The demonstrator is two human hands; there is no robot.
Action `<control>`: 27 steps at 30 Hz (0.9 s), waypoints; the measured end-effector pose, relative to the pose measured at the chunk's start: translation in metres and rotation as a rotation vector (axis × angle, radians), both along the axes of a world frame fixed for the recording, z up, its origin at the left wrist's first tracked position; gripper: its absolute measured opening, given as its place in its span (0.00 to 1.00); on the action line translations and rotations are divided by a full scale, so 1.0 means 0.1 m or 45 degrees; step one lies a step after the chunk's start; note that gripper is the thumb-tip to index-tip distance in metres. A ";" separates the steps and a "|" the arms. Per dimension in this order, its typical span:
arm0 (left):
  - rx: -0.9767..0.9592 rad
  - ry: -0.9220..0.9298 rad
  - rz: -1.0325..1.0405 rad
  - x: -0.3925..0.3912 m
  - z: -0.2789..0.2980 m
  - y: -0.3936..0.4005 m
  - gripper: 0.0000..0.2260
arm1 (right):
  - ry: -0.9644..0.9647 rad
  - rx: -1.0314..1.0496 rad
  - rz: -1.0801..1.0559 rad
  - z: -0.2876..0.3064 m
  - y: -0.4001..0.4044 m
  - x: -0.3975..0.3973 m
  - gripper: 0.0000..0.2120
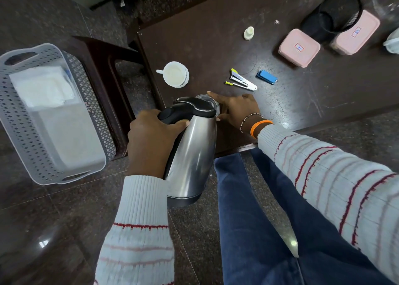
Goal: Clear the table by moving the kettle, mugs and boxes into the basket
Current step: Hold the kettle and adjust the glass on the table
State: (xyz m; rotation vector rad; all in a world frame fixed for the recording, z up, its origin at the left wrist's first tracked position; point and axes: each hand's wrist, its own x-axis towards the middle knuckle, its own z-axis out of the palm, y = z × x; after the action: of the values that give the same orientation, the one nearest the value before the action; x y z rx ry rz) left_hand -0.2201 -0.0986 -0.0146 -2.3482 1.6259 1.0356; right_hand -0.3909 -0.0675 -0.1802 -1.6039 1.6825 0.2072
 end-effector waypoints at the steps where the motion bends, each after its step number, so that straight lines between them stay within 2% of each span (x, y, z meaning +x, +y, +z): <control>1: -0.003 -0.004 0.000 0.00 0.00 0.00 0.16 | 0.002 0.001 -0.003 0.00 0.00 0.00 0.32; 27: -0.033 -0.016 -0.026 -0.11 -0.02 0.05 0.15 | 0.014 0.019 0.039 0.07 -0.02 0.00 0.30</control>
State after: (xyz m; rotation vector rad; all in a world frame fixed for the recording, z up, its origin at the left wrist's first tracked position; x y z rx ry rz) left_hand -0.2315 -0.0932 -0.0164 -2.3438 1.6651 0.9998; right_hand -0.3905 -0.0695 -0.1734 -1.6206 1.6620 0.2438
